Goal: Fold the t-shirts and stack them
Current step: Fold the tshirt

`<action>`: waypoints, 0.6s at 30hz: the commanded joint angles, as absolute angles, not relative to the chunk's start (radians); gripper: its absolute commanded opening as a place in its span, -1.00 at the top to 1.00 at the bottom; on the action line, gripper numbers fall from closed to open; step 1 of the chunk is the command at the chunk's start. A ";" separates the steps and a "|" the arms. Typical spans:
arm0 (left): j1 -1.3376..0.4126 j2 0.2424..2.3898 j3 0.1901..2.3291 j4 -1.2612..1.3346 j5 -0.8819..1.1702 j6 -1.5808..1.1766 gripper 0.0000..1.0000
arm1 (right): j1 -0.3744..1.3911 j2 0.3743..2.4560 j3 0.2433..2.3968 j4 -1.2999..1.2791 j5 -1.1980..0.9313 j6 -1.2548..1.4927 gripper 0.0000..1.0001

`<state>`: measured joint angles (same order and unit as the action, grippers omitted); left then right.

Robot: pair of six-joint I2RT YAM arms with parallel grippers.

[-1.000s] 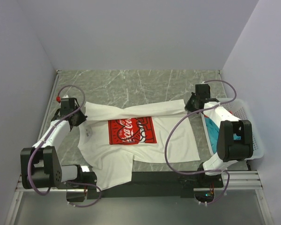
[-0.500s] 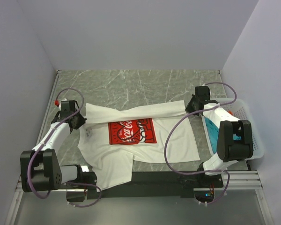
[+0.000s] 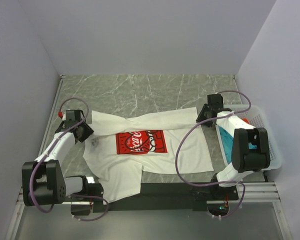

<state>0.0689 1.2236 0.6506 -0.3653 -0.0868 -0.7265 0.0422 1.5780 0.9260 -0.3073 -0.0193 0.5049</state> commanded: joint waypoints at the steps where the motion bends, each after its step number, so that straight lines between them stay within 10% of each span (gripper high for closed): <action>1: 0.072 1.151 0.666 -0.409 -0.103 -0.726 0.01 | 0.074 1.500 0.928 -0.318 -0.002 0.486 0.13; 6: 0.072 1.083 0.742 -0.434 -0.114 -0.635 -0.74 | 0.146 1.411 0.939 -0.310 0.043 0.463 -0.15; 18: 0.066 1.462 1.040 -0.284 -0.057 -0.505 -0.63 | 0.440 1.500 1.081 -0.285 -0.054 0.373 -0.17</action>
<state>0.0689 1.3758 0.9543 -0.3374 -0.0765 -0.5579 0.3771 1.4734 1.0161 -0.2985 -0.0231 0.4152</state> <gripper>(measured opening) 0.820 0.584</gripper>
